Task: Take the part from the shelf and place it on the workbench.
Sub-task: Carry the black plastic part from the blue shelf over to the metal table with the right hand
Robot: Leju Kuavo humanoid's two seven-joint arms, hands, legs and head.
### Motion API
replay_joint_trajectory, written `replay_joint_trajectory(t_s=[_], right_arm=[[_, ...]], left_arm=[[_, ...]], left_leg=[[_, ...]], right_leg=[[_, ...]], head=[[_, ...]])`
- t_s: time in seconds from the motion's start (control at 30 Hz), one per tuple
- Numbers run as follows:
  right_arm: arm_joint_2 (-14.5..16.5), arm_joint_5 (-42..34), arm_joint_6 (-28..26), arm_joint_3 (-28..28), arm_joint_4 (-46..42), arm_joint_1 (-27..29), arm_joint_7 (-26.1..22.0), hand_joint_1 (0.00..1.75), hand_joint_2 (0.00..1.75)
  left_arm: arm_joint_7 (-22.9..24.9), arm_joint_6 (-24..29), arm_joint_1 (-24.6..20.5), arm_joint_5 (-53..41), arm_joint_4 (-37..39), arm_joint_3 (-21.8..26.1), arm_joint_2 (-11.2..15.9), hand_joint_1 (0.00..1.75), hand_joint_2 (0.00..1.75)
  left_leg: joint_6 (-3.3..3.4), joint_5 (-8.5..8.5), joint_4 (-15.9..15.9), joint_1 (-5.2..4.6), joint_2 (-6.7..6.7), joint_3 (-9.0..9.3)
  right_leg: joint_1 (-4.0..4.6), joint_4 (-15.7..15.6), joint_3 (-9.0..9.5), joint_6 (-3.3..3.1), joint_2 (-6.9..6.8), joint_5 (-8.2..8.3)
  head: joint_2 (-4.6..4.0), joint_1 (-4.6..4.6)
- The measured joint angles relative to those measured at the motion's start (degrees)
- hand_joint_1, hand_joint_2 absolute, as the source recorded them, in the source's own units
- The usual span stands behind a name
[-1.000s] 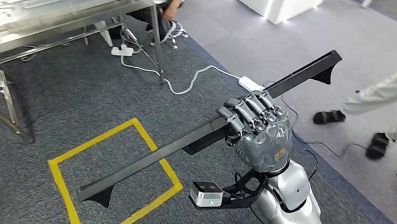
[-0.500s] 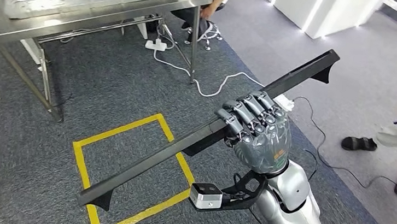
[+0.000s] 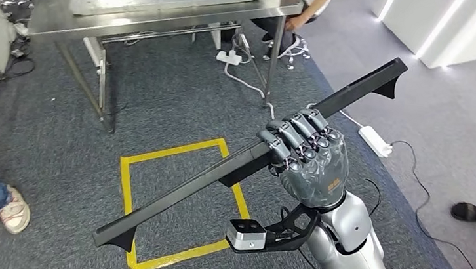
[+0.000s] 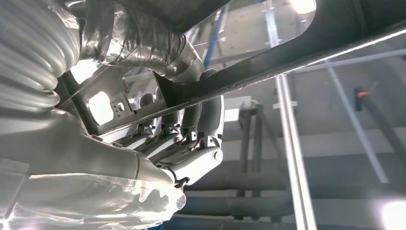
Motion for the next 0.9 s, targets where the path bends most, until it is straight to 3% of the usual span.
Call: replay_joint_trajectory(t_s=[0.03,0.07,0.13,0.2,0.23,0.3,0.33,0.4,0.43,0.5,0.53,0.57,0.63,0.7,0.73,0.83,0.9], right_arm=[[0.0,0.1,0.0,0.0,0.0,0.0,0.1,1.75,1.75],[0.0,0.2,0.0,0.0,0.0,0.0,0.1,1.75,1.75],[0.0,0.3,0.0,0.0,0.0,-0.1,0.2,1.75,1.75],[0.0,0.3,0.0,0.0,0.1,-0.3,0.4,1.75,1.75],[0.0,0.3,0.0,0.0,0.1,-0.5,0.4,1.75,1.75],[0.0,0.3,0.0,0.0,0.2,-0.7,0.5,1.75,1.75],[0.0,0.3,0.0,0.0,0.2,-0.8,0.5,1.75,1.75],[-0.1,-0.1,0.0,0.0,0.2,-0.9,0.5,1.75,1.75],[-0.1,-0.4,0.0,0.0,0.3,-1.0,0.5,1.75,1.75],[-0.2,-0.9,0.0,0.0,0.5,-1.0,0.4,1.75,1.75],[-0.3,-0.9,0.0,0.0,0.6,-1.0,0.4,1.75,1.75],[-0.3,-0.9,0.0,0.0,0.6,-1.0,0.3,1.75,1.75],[-0.3,-1.0,0.0,0.0,0.7,-1.0,0.3,1.75,1.75],[-0.3,-1.0,0.0,0.0,0.7,-1.1,0.2,1.75,1.75],[-0.3,-1.0,0.0,0.0,0.7,-1.1,0.1,1.75,1.75],[-0.2,-1.0,0.0,0.0,0.7,-1.1,-0.1,1.75,1.75],[-0.2,-1.1,0.0,0.0,0.6,-1.1,-0.3,1.75,1.75]], left_arm=[[0.0,0.0,0.0,0.0,0.0,0.0,0.0,0.00,1.75],[-0.1,-0.1,0.1,0.0,0.0,0.0,0.0,0.00,1.75],[-0.1,0.0,0.0,-0.1,0.0,0.0,-0.1,0.00,1.75],[-0.1,0.1,-0.3,-0.2,0.0,0.0,-0.2,0.00,1.75],[-0.1,0.1,-0.4,-0.2,0.0,0.0,-0.3,0.00,1.75],[-0.2,0.1,-0.4,-0.2,0.0,0.0,-0.4,0.00,1.75],[-0.2,0.1,-0.4,-0.2,0.0,0.0,-0.4,0.00,1.75],[-0.2,0.2,-0.6,-0.2,0.0,0.0,-0.5,0.00,1.75],[-0.3,0.2,-0.7,-0.2,0.0,0.0,-0.5,0.00,1.75],[-0.3,0.3,-0.9,-0.2,0.0,0.0,-0.6,0.00,1.75],[-0.3,0.3,-0.9,-0.2,0.0,0.0,-0.7,0.00,1.75],[-0.3,0.3,-0.9,-0.2,0.0,0.0,-0.7,0.00,1.75],[-0.4,0.3,-0.9,-0.2,0.0,0.0,-0.8,0.00,1.75],[-0.5,0.3,-0.9,-0.2,0.0,0.0,-0.8,0.00,1.75],[-0.5,0.4,-0.9,-0.2,0.0,0.0,-0.8,0.00,1.75],[-0.7,0.4,-0.8,-0.2,0.0,0.0,-0.8,0.00,1.75],[-0.8,0.2,-0.8,0.0,0.0,0.0,-0.8,0.00,1.75]], left_leg=[[-0.14,0.36,0.6,0.13,0.21,-0.41],[-0.24,1.64,-0.9,0.23,0.51,0.27],[-0.24,4.92,-8.0,0.15,2.47,3.96],[0.37,6.27,-13.0,-0.22,4.14,6.54],[0.75,6.08,-13.7,-0.45,4.25,6.80],[1.51,6.20,-13.9,-0.47,3.03,6.86],[1.81,6.25,-14.1,-0.43,2.55,7.00],[2.49,6.37,-14.4,-0.27,1.84,7.29],[2.74,6.33,-14.4,-0.32,1.51,7.32],[3.10,6.26,-14.4,-0.49,0.83,7.37],[3.16,6.20,-14.4,-0.59,0.50,7.42],[3.18,6.14,-14.4,-0.65,0.17,7.52],[3.08,5.98,-14.3,-0.68,-0.38,7.83],[2.73,5.76,-14.2,-0.86,-0.78,7.98],[2.48,5.70,-14.2,-0.93,-0.88,7.97],[1.59,5.55,-14.2,-0.87,-0.96,7.94],[0.99,4.06,-12.2,-0.78,-0.58,7.16]], right_leg=[[0.02,0.1,0.04,0.05,-0.78,-0.15],[0.02,0.1,0.11,0.15,-1.51,-0.34],[0.08,0.5,0.38,0.55,-2.84,-0.87],[0.40,0.8,0.59,1.16,-3.94,-1.43],[0.57,0.8,0.70,1.44,-4.47,-1.61],[0.52,0.8,0.99,2.04,-5.16,-1.94],[0.35,1.1,1.00,2.34,-4.45,-2.35],[0.02,4.7,-0.57,2.77,-1.34,-4.54],[-0.04,8.1,-2.36,2.81,0.25,-6.18],[-0.03,15.3,-6.61,2.77,1.39,-8.68],[-0.02,17.1,-7.95,2.70,1.48,-8.62],[-0.02,16.8,-8.29,2.57,1.49,-7.49],[0.00,10.8,-6.05,2.14,1.56,-3.06],[0.18,4.0,-3.11,1.72,1.77,-0.05],[0.30,2.3,-2.38,1.58,1.86,0.42],[0.31,1.3,-2.03,1.02,1.82,0.52],[0.06,0.7,-1.63,0.41,1.63,0.75]], head=[[0.00,0.00],[0.00,-0.01],[0.00,-0.01],[0.00,0.06],[0.00,0.10],[0.00,0.12],[0.00,0.12],[0.00,0.15],[0.00,0.17],[0.00,0.18],[0.00,0.18],[0.00,0.18],[0.00,0.18],[0.00,0.16],[0.00,0.17],[0.00,0.16],[0.00,0.15]])
